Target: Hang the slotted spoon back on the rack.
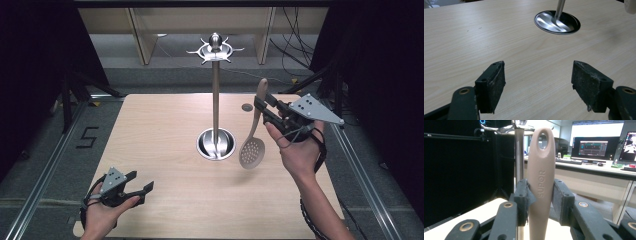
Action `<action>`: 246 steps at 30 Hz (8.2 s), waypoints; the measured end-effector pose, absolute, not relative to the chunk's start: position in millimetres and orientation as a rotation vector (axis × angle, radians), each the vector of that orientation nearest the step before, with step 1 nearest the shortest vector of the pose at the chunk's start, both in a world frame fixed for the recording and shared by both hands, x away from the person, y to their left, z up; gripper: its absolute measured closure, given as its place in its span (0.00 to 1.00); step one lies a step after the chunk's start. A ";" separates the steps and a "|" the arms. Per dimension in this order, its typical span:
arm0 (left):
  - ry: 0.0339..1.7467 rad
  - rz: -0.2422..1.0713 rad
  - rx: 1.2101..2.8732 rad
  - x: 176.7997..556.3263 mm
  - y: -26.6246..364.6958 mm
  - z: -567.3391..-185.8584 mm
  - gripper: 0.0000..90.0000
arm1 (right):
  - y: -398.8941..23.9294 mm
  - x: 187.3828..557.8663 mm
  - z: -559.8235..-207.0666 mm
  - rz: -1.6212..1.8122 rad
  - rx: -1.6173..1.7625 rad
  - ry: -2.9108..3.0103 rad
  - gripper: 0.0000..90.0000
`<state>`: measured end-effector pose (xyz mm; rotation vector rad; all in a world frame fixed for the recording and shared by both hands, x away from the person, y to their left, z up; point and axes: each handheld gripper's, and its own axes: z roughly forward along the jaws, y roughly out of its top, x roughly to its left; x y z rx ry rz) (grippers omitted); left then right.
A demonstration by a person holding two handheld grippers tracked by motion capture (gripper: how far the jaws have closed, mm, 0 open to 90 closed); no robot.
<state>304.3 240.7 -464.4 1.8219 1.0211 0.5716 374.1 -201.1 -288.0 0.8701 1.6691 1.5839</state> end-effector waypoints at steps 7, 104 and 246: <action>1.024 0.572 1.820 304.1 240.4 -464.5 0.30 | -198.6 377.5 -285.6 1.579 0.858 1.672 0.76; 1.025 0.580 1.829 303.1 241.6 -463.2 0.30 | -163.0 404.1 -269.2 1.585 0.847 1.696 0.76; 1.041 0.552 1.818 303.3 244.7 -465.0 0.30 | -250.4 373.6 -451.8 1.212 1.236 2.148 0.43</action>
